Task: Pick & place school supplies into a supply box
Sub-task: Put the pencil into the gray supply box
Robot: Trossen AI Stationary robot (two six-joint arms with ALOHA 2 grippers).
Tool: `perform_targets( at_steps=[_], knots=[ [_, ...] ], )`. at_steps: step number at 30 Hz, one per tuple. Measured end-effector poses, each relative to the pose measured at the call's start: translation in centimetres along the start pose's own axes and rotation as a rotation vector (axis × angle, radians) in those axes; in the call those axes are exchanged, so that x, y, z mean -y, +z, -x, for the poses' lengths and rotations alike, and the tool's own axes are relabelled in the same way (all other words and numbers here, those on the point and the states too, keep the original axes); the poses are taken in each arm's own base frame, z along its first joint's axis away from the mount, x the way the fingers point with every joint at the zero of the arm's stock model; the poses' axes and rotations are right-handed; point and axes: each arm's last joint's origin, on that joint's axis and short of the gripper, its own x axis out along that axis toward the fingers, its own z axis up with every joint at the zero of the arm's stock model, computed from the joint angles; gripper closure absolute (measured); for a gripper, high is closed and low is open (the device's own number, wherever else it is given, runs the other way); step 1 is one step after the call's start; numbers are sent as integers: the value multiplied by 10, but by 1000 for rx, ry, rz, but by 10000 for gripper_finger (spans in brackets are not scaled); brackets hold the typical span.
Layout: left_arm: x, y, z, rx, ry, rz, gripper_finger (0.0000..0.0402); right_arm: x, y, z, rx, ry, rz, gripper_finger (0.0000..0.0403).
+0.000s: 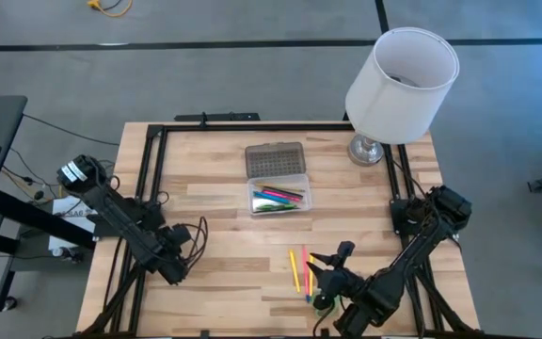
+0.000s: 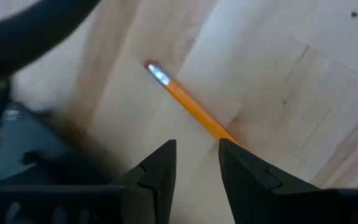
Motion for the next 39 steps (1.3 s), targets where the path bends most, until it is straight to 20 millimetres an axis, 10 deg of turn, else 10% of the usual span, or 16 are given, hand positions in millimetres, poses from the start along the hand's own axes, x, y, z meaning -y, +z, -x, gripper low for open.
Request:
perform_targets(
  at_steps=[39],
  knots=[
    [-4,3,6,181,-188,39,292,-1,0,1,0,6,-5,291]
  ],
)
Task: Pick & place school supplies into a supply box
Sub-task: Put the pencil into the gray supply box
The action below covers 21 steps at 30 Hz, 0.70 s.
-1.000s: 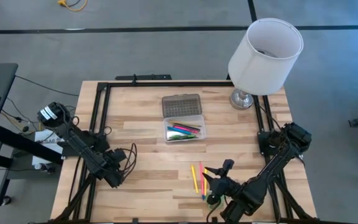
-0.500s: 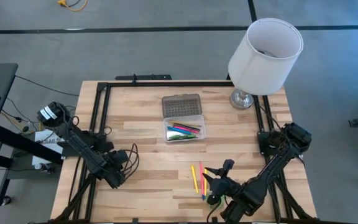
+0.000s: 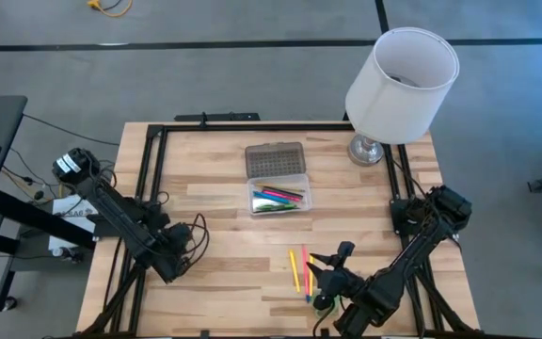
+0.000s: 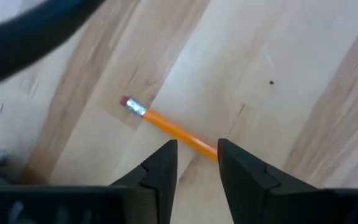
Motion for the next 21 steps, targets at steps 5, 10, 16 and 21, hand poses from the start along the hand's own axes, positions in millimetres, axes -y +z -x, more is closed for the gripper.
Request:
perform_targets(
  at_steps=[5,10,16,21],
  knots=[
    [1,-2,0,-23,-9,21,312,0,0,0,-1,1,0,291],
    [3,-2,0,2,-23,29,309,0,0,0,-1,1,0,291],
    [7,-1,1,13,-62,42,282,0,0,0,-1,0,-1,291],
    [7,-1,0,11,-65,113,244,0,0,0,0,1,-5,291]
  ],
)
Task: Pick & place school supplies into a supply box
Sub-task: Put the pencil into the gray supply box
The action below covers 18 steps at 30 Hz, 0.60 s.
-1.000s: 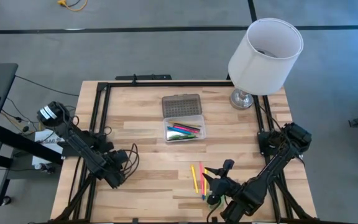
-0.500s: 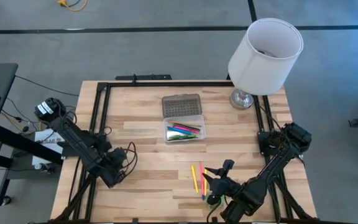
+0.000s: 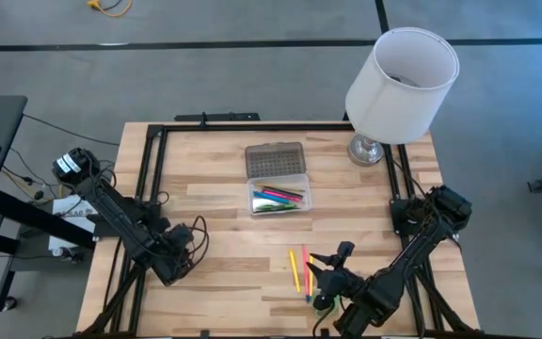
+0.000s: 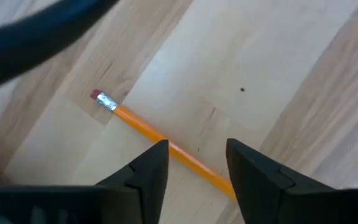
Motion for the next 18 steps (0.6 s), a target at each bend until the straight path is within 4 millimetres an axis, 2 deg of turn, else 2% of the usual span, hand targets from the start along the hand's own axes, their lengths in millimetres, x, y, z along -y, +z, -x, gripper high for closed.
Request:
perform_targets(
  at_steps=[7,13,18],
  knots=[
    [-8,-4,-5,-47,54,66,210,0,0,0,1,1,-2,291],
    [-16,-11,-25,-76,7,104,207,0,0,0,1,1,-3,291],
    [-17,-12,-27,-75,2,92,207,0,1,-1,1,0,-5,291]
  ],
)
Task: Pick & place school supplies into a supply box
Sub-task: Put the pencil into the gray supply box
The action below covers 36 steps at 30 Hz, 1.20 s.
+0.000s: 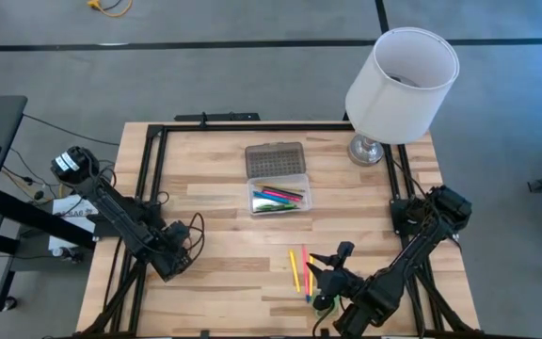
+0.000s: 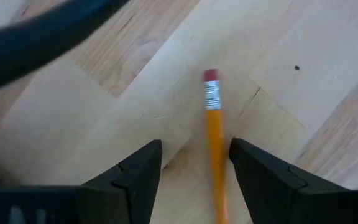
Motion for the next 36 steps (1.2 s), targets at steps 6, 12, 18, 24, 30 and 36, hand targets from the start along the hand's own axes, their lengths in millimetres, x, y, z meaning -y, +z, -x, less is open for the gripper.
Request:
perform_targets(
  at_steps=[6,12,18,24,30,36],
  knots=[
    [0,-1,0,-42,-3,-15,207,0,1,-2,-1,-2,-6,291],
    [2,-2,2,-92,-9,-49,207,0,1,-2,-1,-2,-6,291],
    [10,-2,9,-175,-50,-96,207,0,1,-1,0,-1,-7,291],
    [12,-4,10,-224,-63,-97,207,0,1,-2,1,0,-12,291],
    [12,-4,11,-227,-69,-126,230,0,1,-2,1,0,-12,291],
    [12,-4,11,-230,-76,-142,306,0,1,-1,1,1,-12,291]
  ],
)
